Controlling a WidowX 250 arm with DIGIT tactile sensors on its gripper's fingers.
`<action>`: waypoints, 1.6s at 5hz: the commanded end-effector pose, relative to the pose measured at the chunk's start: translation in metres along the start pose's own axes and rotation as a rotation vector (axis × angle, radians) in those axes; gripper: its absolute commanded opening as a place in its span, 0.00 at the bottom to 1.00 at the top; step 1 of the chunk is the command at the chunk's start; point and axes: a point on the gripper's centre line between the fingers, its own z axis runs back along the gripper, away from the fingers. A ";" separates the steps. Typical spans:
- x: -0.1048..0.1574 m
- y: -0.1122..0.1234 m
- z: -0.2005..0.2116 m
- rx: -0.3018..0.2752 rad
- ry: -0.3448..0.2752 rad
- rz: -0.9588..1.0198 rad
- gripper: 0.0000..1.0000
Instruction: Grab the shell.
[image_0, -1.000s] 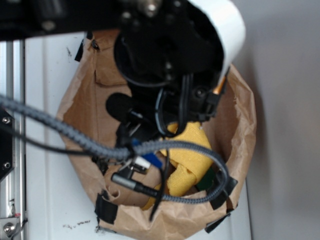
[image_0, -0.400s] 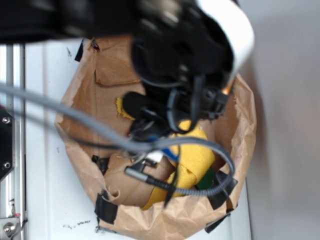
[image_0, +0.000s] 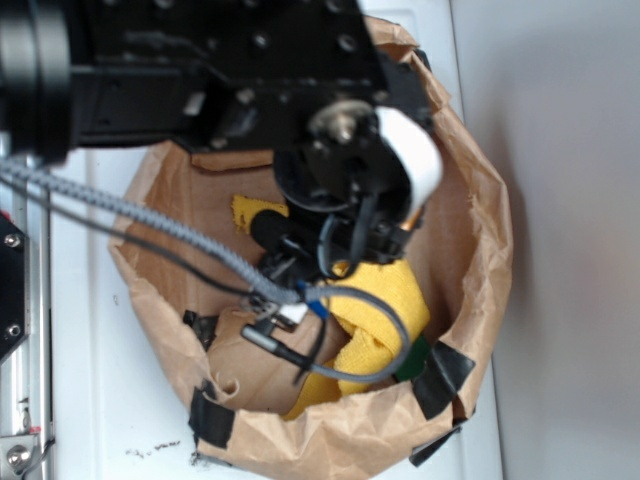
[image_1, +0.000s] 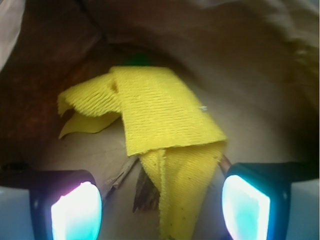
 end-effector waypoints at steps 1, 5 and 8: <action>-0.020 0.008 -0.009 0.052 0.031 0.022 1.00; -0.026 0.038 0.024 0.009 -0.005 0.086 1.00; 0.009 0.034 -0.025 0.197 0.041 0.066 1.00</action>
